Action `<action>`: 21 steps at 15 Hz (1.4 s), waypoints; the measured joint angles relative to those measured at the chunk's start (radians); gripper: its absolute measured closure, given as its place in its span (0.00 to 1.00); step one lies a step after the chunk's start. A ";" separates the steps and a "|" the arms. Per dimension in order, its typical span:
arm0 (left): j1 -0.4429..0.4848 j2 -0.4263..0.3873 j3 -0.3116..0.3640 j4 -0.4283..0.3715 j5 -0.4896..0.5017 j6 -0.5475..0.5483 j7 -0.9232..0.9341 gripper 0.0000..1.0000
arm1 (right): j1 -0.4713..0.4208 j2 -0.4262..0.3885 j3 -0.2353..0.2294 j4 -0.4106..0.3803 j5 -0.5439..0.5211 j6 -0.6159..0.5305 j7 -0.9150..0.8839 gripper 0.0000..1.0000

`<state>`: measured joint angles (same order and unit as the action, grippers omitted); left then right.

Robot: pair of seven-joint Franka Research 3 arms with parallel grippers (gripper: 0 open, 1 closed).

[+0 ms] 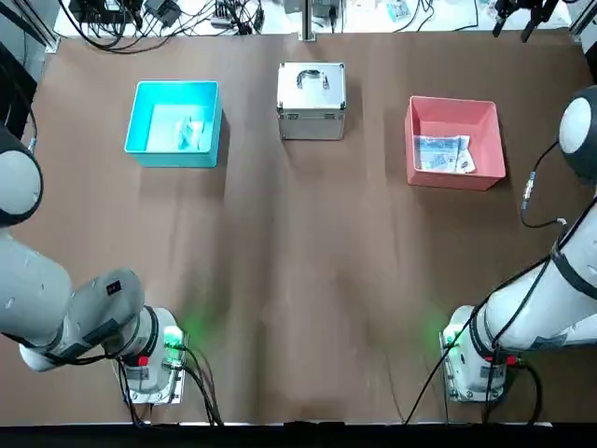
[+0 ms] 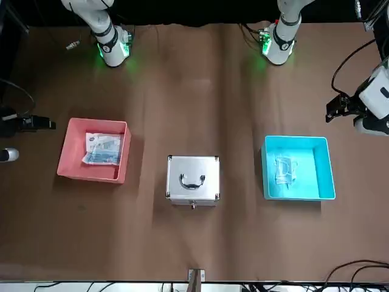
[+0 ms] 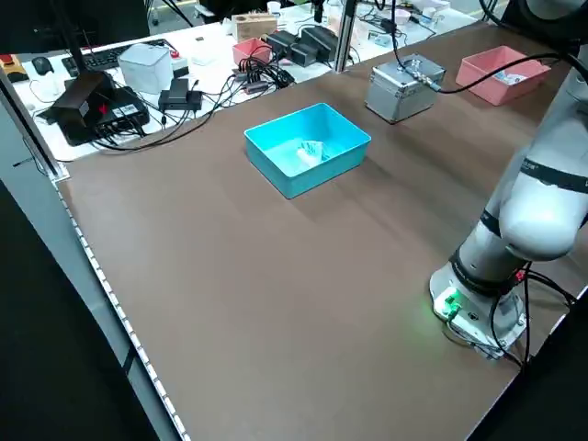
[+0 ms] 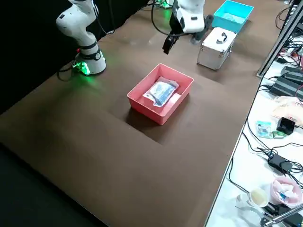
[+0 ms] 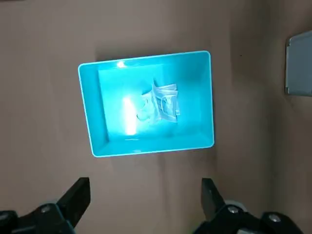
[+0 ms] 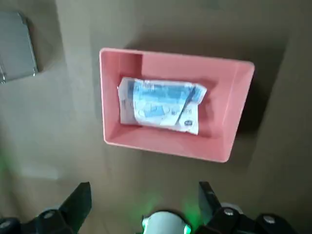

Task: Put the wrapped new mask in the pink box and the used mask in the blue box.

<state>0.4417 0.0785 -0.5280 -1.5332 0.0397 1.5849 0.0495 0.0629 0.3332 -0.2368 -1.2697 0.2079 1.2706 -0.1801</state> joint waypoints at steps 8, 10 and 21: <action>0.000 -0.002 0.000 0.001 0.000 0.002 0.000 0.00 | -0.002 -0.127 0.038 -0.021 -0.036 0.072 0.015 0.02; 0.000 -0.002 0.001 0.002 0.000 0.003 0.000 0.00 | -0.002 -0.156 0.039 -0.065 -0.037 0.117 0.015 0.03; 0.001 -0.004 0.004 0.015 0.000 0.005 -0.003 0.00 | -0.002 -0.326 0.068 -0.249 -0.159 0.219 0.014 0.02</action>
<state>0.4422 0.0743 -0.5235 -1.5179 0.0398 1.5897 0.0465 0.0606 0.0077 -0.1691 -1.5188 0.0485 1.4897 -0.1657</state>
